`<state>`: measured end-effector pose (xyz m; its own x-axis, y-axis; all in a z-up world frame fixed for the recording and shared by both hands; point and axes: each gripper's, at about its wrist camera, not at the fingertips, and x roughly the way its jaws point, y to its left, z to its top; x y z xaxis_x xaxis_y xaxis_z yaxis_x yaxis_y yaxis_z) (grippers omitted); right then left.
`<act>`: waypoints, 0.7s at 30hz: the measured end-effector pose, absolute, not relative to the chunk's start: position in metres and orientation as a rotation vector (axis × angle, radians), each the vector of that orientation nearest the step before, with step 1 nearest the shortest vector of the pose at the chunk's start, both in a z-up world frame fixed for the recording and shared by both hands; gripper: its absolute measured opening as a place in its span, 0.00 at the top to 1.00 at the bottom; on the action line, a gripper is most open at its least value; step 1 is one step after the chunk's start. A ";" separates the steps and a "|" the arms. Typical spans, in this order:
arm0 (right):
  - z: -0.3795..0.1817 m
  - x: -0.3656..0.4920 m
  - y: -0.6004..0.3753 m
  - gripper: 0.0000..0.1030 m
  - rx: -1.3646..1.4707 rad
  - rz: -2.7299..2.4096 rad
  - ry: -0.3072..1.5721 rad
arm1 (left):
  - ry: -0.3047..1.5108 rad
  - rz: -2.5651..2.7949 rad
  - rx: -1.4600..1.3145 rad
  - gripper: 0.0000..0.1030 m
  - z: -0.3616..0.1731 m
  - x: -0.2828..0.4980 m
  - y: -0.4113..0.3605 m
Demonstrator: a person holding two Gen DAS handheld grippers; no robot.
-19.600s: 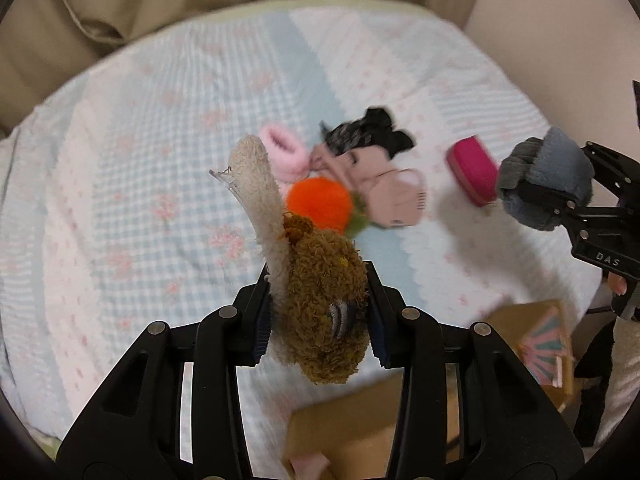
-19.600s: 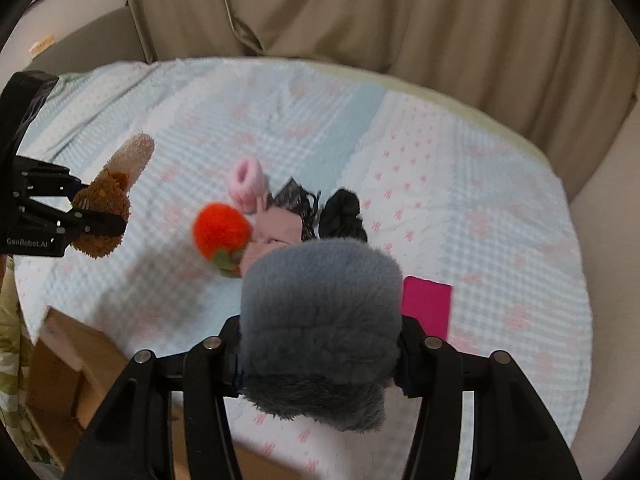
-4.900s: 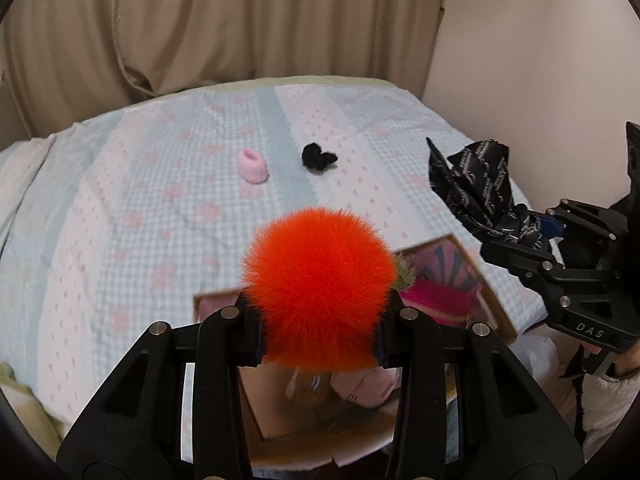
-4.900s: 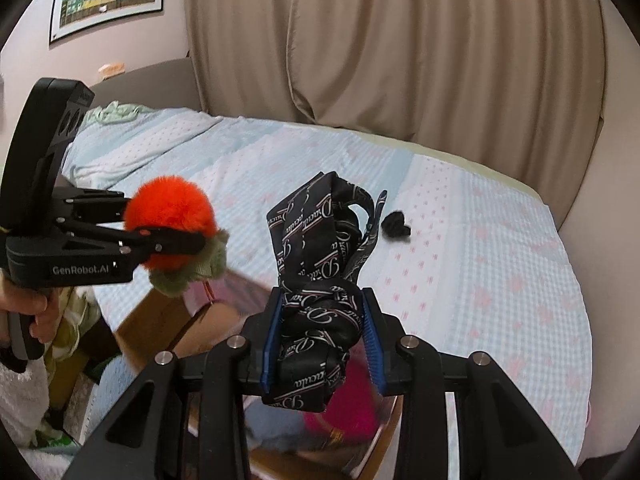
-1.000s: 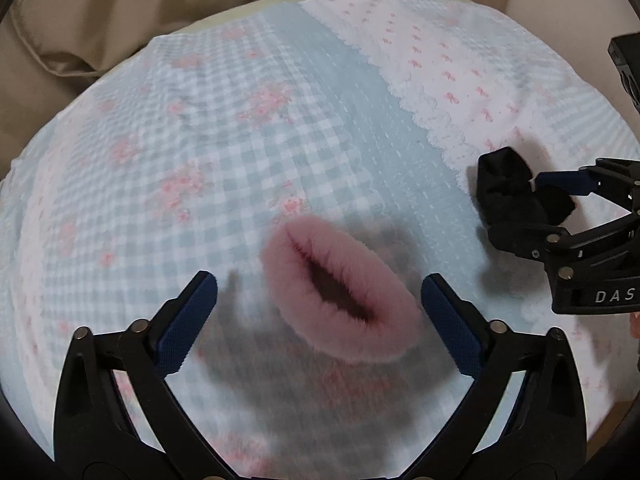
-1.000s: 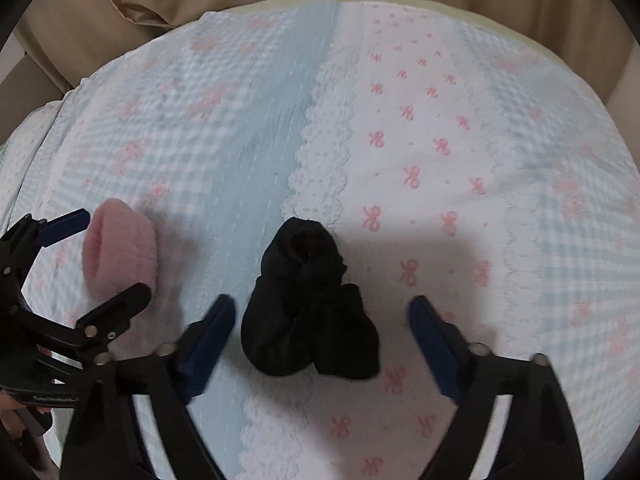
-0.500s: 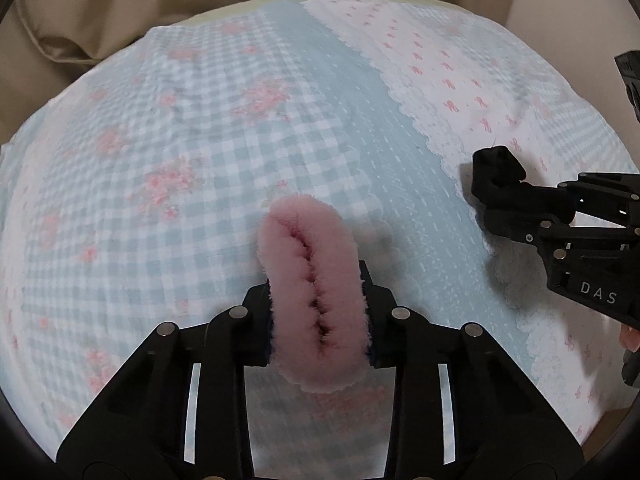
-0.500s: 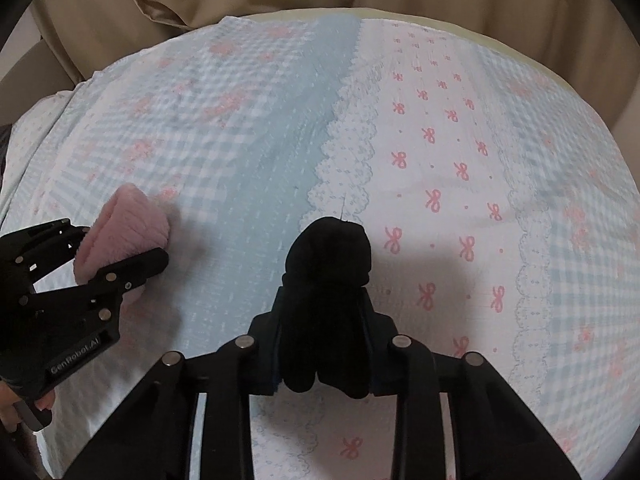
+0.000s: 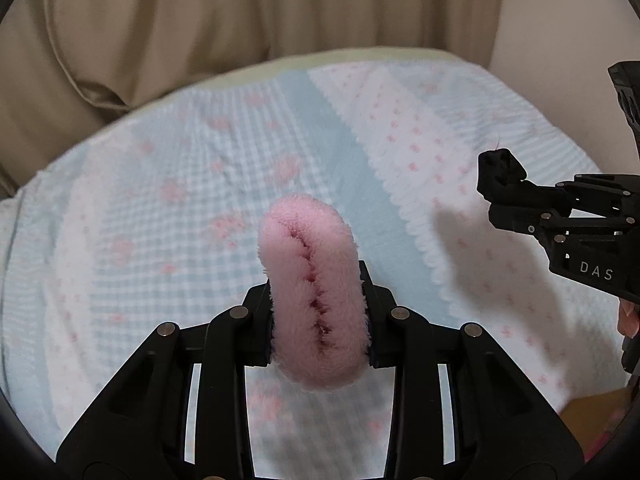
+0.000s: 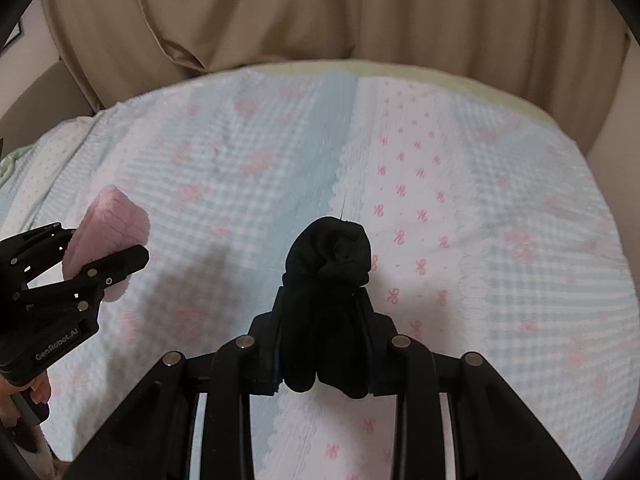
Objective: Organize soft objects
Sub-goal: 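Carry pink hair tie with left tool while right tool carries black scrunchie into box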
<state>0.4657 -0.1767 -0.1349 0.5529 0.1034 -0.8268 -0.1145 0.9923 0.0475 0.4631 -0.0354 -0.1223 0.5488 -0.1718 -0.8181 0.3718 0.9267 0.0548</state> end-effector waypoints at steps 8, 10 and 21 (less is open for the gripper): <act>-0.057 0.385 -0.169 0.73 -0.059 0.145 0.856 | 0.824 -0.332 0.243 0.72 -0.035 0.379 -0.038; -0.041 0.359 -0.163 0.73 -0.082 0.159 0.825 | 0.791 -0.329 0.255 0.72 -0.019 0.355 -0.036; -0.012 0.231 -0.130 0.74 -0.165 0.234 0.698 | 0.688 -0.305 0.240 0.72 0.025 0.221 -0.022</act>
